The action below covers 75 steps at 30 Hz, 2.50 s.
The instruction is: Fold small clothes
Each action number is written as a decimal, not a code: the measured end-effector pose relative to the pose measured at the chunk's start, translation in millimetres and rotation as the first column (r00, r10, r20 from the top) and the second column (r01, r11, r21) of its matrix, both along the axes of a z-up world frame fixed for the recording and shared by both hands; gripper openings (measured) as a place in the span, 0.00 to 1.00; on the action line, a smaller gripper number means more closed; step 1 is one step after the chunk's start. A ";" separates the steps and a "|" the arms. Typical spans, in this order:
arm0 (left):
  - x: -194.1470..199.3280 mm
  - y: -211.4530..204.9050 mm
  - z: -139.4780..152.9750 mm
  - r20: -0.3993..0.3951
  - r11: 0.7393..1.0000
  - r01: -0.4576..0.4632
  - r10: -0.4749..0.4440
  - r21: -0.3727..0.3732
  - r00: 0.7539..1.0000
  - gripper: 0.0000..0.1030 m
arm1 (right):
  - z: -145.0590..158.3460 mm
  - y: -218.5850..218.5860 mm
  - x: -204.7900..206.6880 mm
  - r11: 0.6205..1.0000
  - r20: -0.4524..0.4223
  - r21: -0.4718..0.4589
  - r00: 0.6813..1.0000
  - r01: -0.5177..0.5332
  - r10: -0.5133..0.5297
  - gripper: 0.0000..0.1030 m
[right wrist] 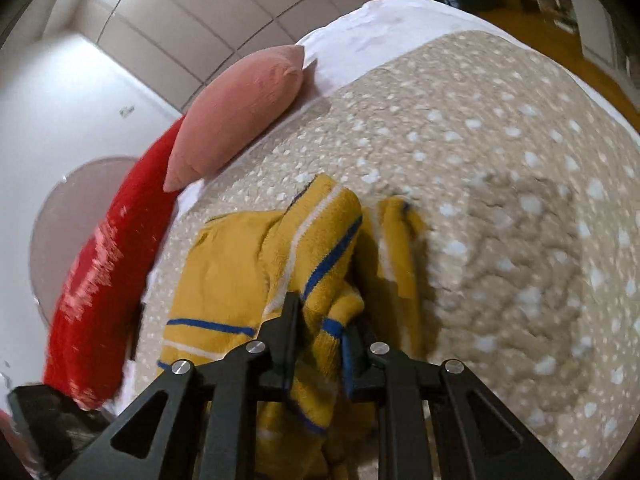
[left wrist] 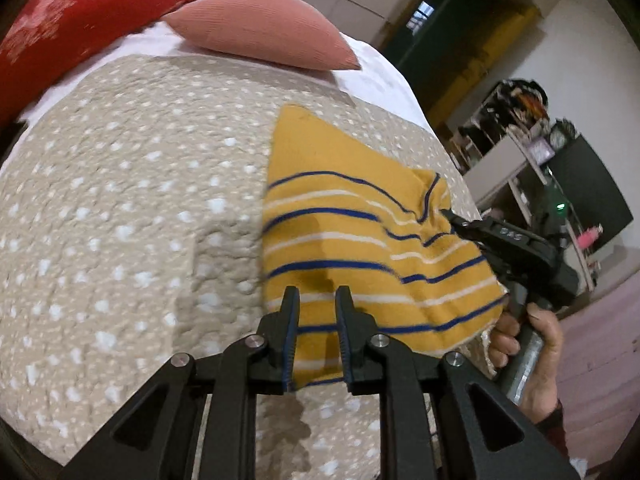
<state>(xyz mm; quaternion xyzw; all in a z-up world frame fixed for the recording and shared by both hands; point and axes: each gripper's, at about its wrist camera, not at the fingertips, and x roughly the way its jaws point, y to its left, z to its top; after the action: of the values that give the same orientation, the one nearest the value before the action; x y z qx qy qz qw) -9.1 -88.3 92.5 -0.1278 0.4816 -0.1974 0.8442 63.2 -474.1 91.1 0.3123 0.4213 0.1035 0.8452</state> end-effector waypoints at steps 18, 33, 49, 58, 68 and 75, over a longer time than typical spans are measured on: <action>9.3 -0.4 -6.6 0.058 1.000 0.013 -0.014 0.013 0.998 0.62 | -8.2 7.2 -22.3 0.988 -0.006 -0.153 1.000 -0.012 0.012 0.41; 75.9 -41.1 -48.1 -0.026 0.988 0.132 -0.131 0.075 0.991 0.50 | -37.8 16.6 18.5 0.988 0.019 0.122 0.995 -0.098 0.096 0.41; 67.1 9.3 -25.9 -0.032 0.997 -0.004 0.006 0.071 0.999 0.57 | -5.9 7.8 -9.7 0.998 0.072 -0.037 0.996 0.048 -0.045 0.50; -27.0 64.4 18.3 0.225 0.963 -0.218 0.179 0.161 0.958 0.67 | 50.2 76.4 -60.6 0.975 0.195 -0.041 0.956 -0.217 0.220 0.50; -114.0 72.6 54.0 0.588 0.854 -0.451 0.229 0.262 0.776 0.94 | 13.8 50.4 -96.9 0.976 0.079 -0.209 0.996 0.060 -0.045 0.39; -123.8 73.0 49.6 0.513 0.864 -0.435 0.261 0.253 0.818 0.94 | 44.1 107.6 -137.4 0.975 0.192 -0.202 0.973 -0.090 0.130 0.41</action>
<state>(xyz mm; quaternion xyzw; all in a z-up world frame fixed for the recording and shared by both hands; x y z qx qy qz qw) -132.9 -15.2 142.2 -0.0079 0.2619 0.0298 0.9646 -74.2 -366.5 135.2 0.1931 0.3573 0.1406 0.9029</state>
